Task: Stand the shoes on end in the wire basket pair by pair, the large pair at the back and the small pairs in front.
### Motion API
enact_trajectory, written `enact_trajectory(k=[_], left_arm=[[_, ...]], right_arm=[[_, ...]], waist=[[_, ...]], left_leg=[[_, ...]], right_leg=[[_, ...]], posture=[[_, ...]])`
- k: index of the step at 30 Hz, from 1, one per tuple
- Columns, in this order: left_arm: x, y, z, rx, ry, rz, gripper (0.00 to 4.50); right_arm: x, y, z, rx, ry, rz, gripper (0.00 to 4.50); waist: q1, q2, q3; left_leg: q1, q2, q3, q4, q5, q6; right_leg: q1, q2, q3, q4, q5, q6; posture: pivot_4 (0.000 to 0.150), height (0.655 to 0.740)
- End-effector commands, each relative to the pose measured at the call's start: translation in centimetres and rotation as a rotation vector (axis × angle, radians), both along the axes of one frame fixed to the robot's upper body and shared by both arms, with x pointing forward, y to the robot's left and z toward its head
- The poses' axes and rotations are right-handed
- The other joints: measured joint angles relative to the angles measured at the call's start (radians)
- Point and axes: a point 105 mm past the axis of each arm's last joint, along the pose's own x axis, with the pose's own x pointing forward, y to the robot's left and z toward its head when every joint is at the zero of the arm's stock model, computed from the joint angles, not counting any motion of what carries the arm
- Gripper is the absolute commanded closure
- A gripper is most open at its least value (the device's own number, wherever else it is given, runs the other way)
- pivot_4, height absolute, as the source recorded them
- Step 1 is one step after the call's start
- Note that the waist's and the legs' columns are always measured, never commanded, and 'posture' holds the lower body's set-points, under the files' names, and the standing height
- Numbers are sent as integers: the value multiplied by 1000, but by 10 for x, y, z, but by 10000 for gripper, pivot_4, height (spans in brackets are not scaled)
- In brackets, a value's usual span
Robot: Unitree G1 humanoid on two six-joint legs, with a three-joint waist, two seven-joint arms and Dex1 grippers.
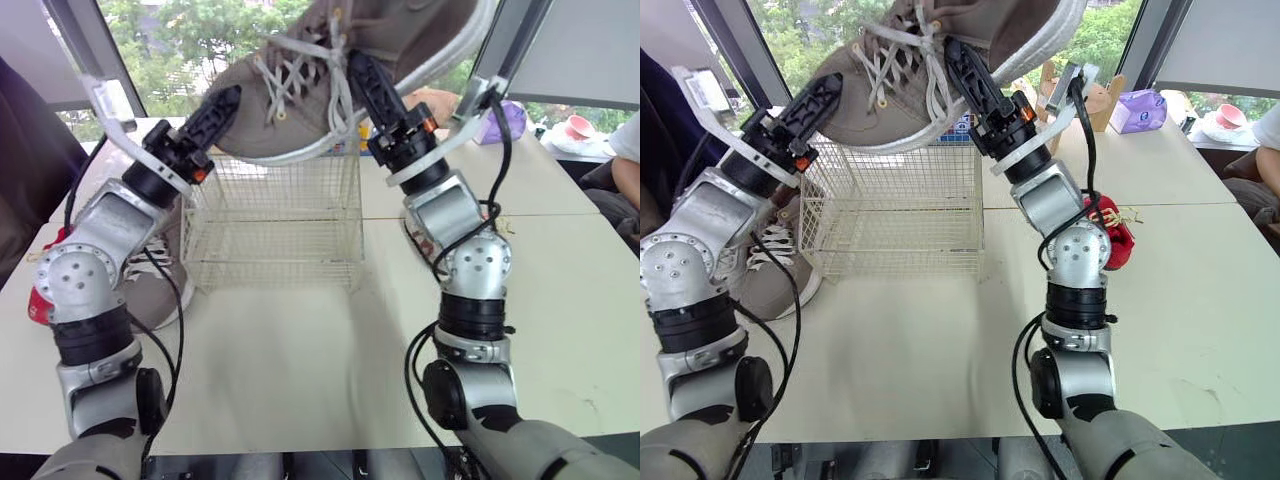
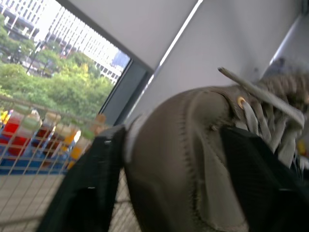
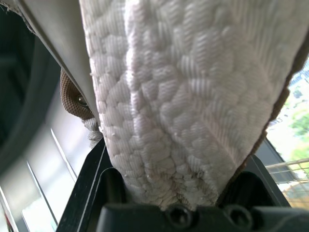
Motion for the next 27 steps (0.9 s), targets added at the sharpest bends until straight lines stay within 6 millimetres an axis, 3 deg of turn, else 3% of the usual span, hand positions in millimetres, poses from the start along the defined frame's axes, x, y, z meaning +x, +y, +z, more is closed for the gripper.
enact_trajectory(k=[1,5,9,14,22,27], left_arm=[[-18,-9,-1,134,-39,16,1152],[-40,-13,-22,284,-6,18,1152],[-67,-10,-37,412,24,-39,1152],[-90,-13,-53,506,58,-55,1152],[-87,-11,-69,472,101,67,1152],[-82,-13,-70,443,97,88,1152]], right_arm=[[-20,-19,64,-11,-238,-31,28300],[-20,-39,106,-121,-432,-140,28300],[-12,-37,123,-323,-592,-190,28300],[13,-21,99,-657,-663,-91,28300],[42,-9,73,-894,-637,-100,28300],[47,4,61,-955,-607,-53,28300]], waist=[[-1,1,1],[0,2,1],[-8,2,1],[-9,2,2],[1,2,2],[-2,3,2]], left_leg=[[0,0,0,0,0,0],[0,0,0,-1,0,0],[1,1,1,-2,0,0],[4,3,3,-2,0,0],[3,1,3,-3,0,0],[2,1,3,-4,0,-1]], right_leg=[[0,0,0,0,0,0],[-1,0,0,-2,0,0],[0,2,1,-5,0,-1],[2,3,3,-5,-1,-1],[2,0,3,-7,-1,-2],[2,0,2,-10,0,-3]], posture=[[1500,7400],[1500,7400],[1500,7400],[1500,7400],[1500,7400],[1500,7400]])
